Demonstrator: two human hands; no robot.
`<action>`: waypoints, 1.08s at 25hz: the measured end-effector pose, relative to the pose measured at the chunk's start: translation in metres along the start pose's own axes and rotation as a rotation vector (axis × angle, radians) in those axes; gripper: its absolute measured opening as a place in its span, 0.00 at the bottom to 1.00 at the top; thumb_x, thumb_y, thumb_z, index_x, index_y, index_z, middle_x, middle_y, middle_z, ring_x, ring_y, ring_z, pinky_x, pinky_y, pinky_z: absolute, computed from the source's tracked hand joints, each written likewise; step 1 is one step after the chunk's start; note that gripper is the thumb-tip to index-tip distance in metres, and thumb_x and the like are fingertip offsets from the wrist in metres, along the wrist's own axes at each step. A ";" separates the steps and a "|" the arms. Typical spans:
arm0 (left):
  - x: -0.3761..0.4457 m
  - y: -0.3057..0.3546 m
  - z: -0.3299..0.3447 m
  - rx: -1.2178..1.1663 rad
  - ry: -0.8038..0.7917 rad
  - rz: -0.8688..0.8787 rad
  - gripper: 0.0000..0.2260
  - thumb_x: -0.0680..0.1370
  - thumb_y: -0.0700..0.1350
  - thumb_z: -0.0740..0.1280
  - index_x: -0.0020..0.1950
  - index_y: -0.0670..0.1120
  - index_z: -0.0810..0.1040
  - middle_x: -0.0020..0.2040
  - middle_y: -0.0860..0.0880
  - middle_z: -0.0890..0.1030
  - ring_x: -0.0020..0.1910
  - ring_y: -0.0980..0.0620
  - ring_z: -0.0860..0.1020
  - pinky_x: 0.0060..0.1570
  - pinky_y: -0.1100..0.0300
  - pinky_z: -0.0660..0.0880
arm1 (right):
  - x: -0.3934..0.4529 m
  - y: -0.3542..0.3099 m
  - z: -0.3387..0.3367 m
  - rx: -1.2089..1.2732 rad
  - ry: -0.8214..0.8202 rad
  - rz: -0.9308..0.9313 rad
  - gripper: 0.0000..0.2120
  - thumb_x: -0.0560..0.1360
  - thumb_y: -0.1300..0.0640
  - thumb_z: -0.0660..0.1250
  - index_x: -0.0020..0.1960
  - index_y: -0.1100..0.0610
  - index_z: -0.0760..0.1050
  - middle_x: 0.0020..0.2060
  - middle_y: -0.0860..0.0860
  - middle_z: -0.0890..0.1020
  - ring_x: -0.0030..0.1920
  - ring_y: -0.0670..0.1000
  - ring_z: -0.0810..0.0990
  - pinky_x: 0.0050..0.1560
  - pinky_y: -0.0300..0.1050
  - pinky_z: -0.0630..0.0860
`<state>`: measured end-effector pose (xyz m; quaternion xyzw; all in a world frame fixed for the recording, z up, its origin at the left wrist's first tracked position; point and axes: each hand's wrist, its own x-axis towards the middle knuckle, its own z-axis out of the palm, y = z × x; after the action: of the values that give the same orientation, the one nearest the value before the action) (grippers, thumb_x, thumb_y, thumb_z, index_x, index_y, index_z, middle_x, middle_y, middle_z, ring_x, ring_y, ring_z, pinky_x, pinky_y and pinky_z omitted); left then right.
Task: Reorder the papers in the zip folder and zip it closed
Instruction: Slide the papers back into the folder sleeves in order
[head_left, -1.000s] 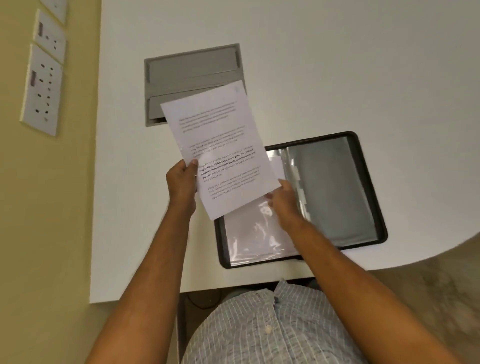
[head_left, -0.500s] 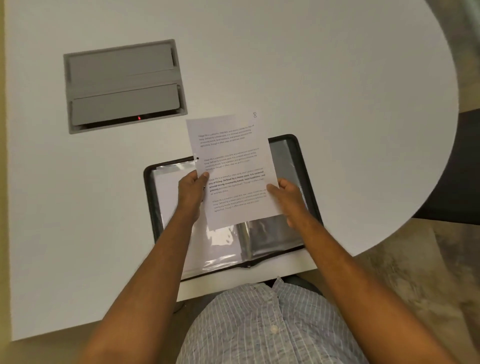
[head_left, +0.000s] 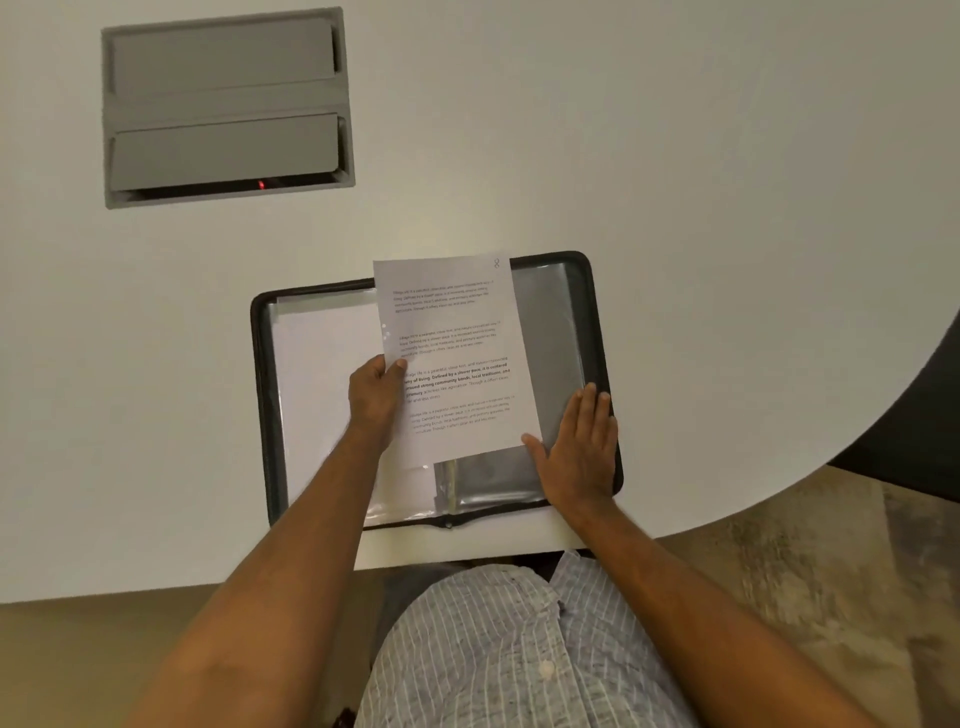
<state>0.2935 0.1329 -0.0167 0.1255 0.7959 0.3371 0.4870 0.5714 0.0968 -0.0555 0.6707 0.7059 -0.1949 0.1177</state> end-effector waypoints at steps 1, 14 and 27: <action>-0.002 -0.002 -0.001 0.007 0.009 0.000 0.06 0.83 0.45 0.66 0.49 0.50 0.82 0.49 0.48 0.87 0.44 0.50 0.85 0.40 0.58 0.80 | -0.001 0.002 0.004 -0.044 0.018 -0.027 0.46 0.81 0.32 0.54 0.83 0.64 0.45 0.83 0.61 0.47 0.83 0.62 0.45 0.82 0.61 0.49; -0.011 0.003 0.009 -0.080 -0.013 -0.012 0.09 0.84 0.42 0.64 0.60 0.43 0.81 0.51 0.47 0.86 0.35 0.59 0.83 0.31 0.67 0.78 | 0.021 -0.005 -0.018 0.239 0.049 -0.098 0.20 0.76 0.57 0.73 0.66 0.56 0.73 0.79 0.57 0.64 0.76 0.60 0.65 0.69 0.58 0.75; -0.009 0.019 0.024 -0.085 -0.389 -0.101 0.12 0.84 0.46 0.65 0.65 0.45 0.80 0.55 0.45 0.87 0.54 0.42 0.85 0.55 0.46 0.82 | 0.107 -0.016 -0.092 1.336 -0.182 0.266 0.27 0.74 0.51 0.79 0.68 0.54 0.71 0.56 0.47 0.84 0.50 0.49 0.86 0.48 0.44 0.85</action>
<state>0.3161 0.1517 -0.0051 0.1275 0.6772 0.3151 0.6526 0.5560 0.2325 -0.0168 0.6613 0.3334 -0.6279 -0.2394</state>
